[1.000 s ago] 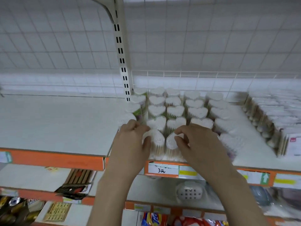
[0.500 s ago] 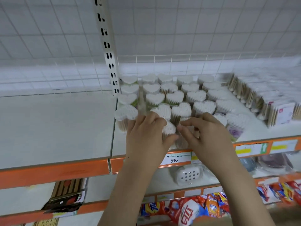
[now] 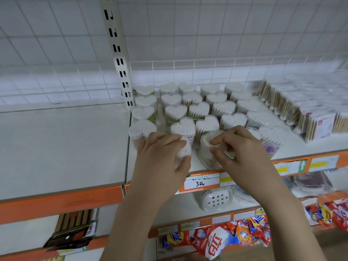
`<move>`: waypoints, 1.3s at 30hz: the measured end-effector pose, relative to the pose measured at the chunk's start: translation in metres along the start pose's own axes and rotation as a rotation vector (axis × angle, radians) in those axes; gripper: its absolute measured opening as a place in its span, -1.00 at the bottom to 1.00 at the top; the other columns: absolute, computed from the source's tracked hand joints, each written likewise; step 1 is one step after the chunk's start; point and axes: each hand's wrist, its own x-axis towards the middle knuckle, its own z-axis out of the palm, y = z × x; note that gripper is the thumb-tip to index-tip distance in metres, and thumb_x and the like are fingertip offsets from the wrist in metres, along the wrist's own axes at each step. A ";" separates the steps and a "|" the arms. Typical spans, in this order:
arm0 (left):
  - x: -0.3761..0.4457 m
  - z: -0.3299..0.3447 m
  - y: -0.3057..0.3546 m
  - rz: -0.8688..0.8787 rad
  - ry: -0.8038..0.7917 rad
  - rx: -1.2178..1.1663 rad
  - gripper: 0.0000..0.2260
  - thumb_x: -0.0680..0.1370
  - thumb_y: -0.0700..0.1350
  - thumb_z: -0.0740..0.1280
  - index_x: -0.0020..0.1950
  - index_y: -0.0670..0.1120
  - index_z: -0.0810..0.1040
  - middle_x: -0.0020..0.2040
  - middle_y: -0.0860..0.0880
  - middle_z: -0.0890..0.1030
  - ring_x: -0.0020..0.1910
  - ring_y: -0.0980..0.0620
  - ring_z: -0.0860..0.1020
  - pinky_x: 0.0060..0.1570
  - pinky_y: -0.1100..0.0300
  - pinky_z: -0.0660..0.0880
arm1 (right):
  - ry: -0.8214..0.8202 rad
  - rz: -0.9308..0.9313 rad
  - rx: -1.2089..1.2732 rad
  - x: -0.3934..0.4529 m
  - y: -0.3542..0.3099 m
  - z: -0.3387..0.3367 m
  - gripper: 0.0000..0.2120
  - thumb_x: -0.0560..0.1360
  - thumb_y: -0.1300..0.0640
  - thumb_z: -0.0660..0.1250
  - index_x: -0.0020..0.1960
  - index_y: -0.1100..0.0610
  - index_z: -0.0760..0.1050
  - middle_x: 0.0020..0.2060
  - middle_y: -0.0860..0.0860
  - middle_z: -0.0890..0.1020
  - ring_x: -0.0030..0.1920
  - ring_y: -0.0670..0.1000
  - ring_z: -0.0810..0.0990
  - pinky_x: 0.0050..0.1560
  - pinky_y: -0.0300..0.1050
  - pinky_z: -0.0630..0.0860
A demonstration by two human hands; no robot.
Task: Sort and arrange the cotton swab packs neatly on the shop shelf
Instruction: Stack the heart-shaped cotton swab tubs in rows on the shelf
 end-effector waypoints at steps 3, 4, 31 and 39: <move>-0.005 -0.003 -0.003 0.010 -0.008 -0.010 -0.74 0.42 -0.09 0.36 0.07 -0.11 0.64 0.13 0.02 0.61 0.12 -0.09 0.50 0.09 0.10 0.28 | -0.063 -0.027 0.035 0.001 0.004 -0.007 -0.89 0.46 0.22 0.36 -0.02 0.09 0.57 -0.16 -0.16 0.40 -0.18 -0.19 0.46 -0.16 -0.48 0.31; -0.007 -0.004 -0.004 0.011 -0.004 -0.019 -0.73 0.41 -0.09 0.33 0.07 -0.12 0.64 0.14 0.00 0.60 0.12 -0.09 0.50 0.09 0.09 0.32 | -0.079 -0.041 0.043 0.002 0.005 -0.009 -0.87 0.46 0.24 0.36 -0.01 0.10 0.57 -0.16 -0.19 0.40 -0.18 -0.20 0.45 -0.15 -0.48 0.31; -0.012 0.005 0.008 -0.235 0.140 -0.015 -0.66 0.44 -0.07 0.25 0.17 -0.12 0.58 0.15 -0.05 0.58 0.13 -0.13 0.47 0.13 -0.06 0.42 | -0.069 -0.227 -0.113 0.012 0.025 -0.005 -0.81 0.42 0.16 0.42 0.02 0.16 0.60 -0.04 0.06 0.60 -0.02 0.17 0.48 0.00 0.08 0.42; -0.007 0.012 0.014 -0.274 0.203 0.020 -0.71 0.37 0.01 0.44 -0.02 -0.14 0.62 0.03 -0.04 0.59 0.03 -0.14 0.48 0.02 -0.07 0.43 | -0.129 -0.280 -0.049 0.013 0.033 -0.014 -0.82 0.37 0.17 0.45 -0.04 0.15 0.62 -0.02 -0.01 0.64 0.06 0.10 0.49 0.07 -0.20 0.29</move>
